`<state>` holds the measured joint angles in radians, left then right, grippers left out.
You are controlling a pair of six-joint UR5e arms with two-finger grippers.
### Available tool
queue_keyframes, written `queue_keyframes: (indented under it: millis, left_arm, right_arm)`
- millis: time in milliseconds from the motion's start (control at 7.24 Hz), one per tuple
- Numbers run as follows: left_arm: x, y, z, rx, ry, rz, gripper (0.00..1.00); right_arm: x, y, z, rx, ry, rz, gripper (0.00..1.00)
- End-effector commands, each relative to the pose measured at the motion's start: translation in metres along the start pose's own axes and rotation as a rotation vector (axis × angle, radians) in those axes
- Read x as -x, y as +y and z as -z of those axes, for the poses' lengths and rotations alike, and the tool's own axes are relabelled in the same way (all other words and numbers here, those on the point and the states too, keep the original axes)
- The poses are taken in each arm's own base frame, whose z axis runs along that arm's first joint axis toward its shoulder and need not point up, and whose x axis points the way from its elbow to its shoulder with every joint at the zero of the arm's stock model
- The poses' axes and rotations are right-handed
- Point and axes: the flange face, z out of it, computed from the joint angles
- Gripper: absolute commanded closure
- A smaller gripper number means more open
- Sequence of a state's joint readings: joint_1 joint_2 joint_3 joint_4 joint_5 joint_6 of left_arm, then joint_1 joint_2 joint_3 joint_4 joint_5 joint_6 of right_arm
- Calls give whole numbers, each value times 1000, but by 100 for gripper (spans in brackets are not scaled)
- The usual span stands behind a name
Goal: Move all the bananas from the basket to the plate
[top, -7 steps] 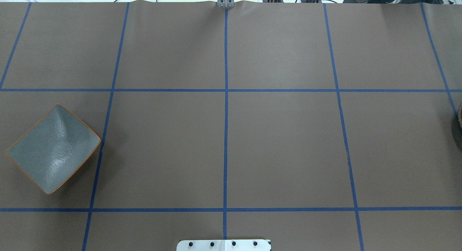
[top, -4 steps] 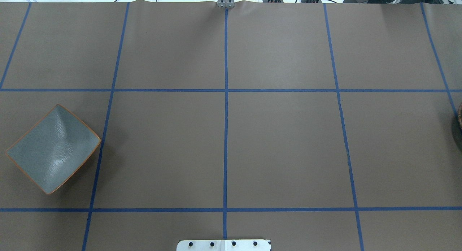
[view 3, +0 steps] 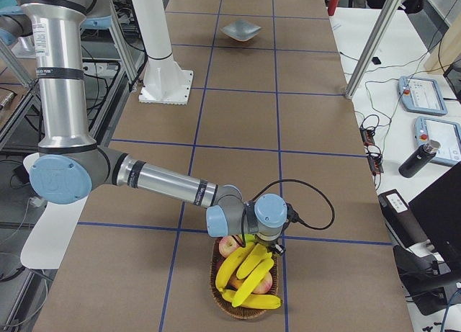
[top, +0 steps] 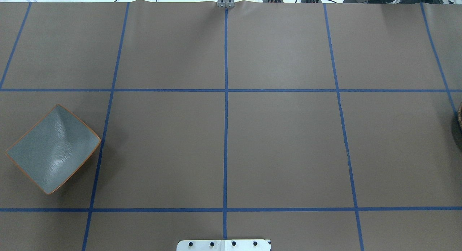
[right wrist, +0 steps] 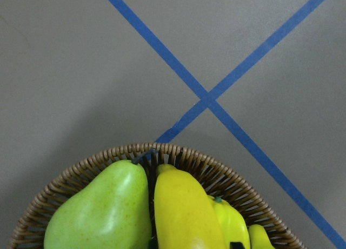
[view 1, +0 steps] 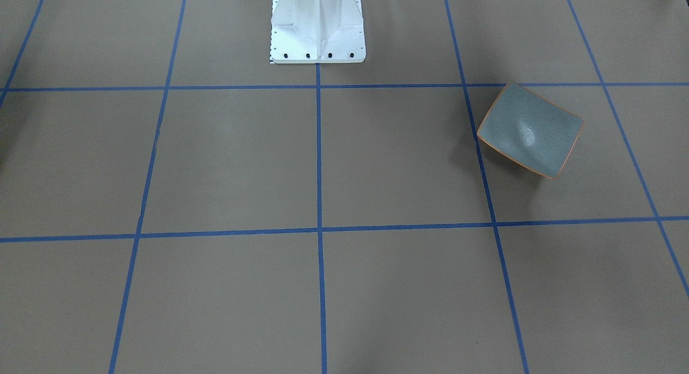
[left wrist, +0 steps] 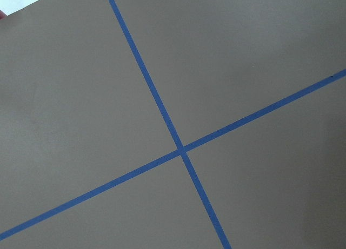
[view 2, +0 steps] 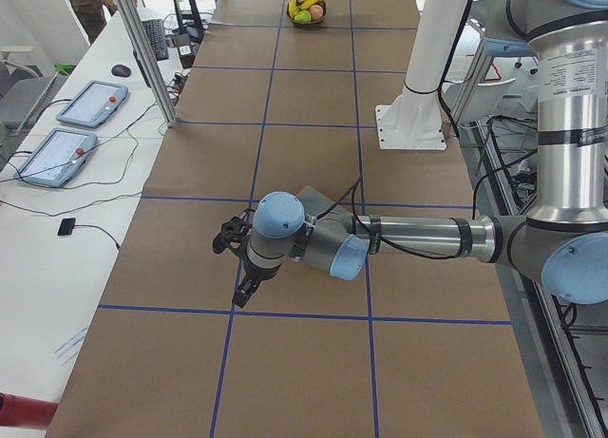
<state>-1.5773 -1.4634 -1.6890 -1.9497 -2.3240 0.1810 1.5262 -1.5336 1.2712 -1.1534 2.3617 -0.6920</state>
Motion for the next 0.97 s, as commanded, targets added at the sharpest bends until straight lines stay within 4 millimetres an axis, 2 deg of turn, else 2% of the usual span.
queue_keyframes:
  millis: [0,138,415,829]
  left_arm:
    - [0,0,-1,1,0,1,0]
    - [0,0,-1,1,0,1,0]
    - [0,0,0,0,0,0,0]
    - [-2,-3,2,-13,-1,-11,0]
  right_arm:
    - [-15,-14,29,-23,25,-19,100]
    - [-34,-34,61,-31,47,-56,100]
    - [-47,-63,99,-39,57,-107,100]
    - [-58,-114,138,-68,65,-247,100]
